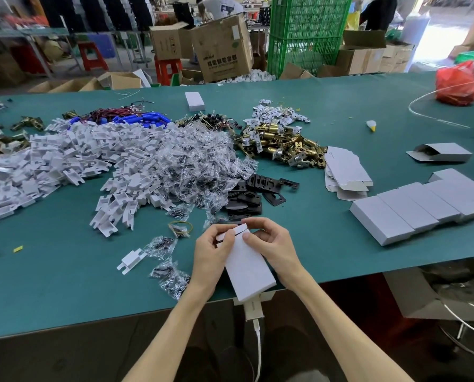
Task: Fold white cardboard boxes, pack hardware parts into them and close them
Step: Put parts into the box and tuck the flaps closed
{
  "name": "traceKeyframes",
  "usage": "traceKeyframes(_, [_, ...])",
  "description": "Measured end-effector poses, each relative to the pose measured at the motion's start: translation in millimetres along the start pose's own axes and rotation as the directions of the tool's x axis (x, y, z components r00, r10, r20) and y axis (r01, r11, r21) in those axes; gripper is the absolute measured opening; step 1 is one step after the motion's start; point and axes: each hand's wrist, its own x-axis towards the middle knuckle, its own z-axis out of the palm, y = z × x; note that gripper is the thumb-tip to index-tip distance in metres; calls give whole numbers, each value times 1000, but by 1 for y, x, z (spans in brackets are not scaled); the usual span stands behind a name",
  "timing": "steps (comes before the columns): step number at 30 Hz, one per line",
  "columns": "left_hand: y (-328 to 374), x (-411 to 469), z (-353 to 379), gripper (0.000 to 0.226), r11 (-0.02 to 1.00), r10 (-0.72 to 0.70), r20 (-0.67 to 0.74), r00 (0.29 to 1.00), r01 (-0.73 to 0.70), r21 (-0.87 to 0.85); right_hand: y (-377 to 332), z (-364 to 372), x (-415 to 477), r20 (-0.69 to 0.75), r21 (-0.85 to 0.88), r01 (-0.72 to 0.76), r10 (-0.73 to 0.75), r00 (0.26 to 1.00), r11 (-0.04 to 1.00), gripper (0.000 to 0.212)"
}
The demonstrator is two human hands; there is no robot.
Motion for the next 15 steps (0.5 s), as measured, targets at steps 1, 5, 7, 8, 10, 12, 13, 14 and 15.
traceKeyframes(1, [0,0,-1,4,1000,-5,3,1000,5,-6,0,0,0,-1,2,2,-2,1000,1000,25])
traceKeyframes(5, [2,-3,-1,18,999,-1,7,1000,1,-33,0,-1,0,-7,11,8,-8,1000,1000,21])
traceKeyframes(7, [3,-4,-1,19,999,1,15,1000,-1,-45,0,-1,0,-16,4,16,-16,1000,1000,19])
traceKeyframes(8, [3,-3,-1,20,999,1,20,1000,0,-49,1,-1,0,-19,1,19,-19,1000,1000,19])
traceKeyframes(10, [3,-3,-1,21,998,-2,23,1000,3,-55,1,-1,0,-21,5,21,-20,1000,1000,19])
traceKeyframes(12, [2,-3,-1,22,998,-3,24,1000,4,-58,1,-1,0,-23,17,19,-18,1000,1000,19])
traceKeyframes(13, [2,-3,-2,22,998,-1,24,1000,2,-58,1,-1,0,-24,20,18,-18,1000,1000,19])
traceKeyframes(14, [2,-3,-2,23,998,3,25,1000,-1,-56,1,-2,-1,-25,18,19,-19,1000,1000,18])
traceKeyframes(15, [2,-3,-2,23,999,7,25,1000,-5,-54,1,-2,-1,-26,10,21,-20,999,1000,18])
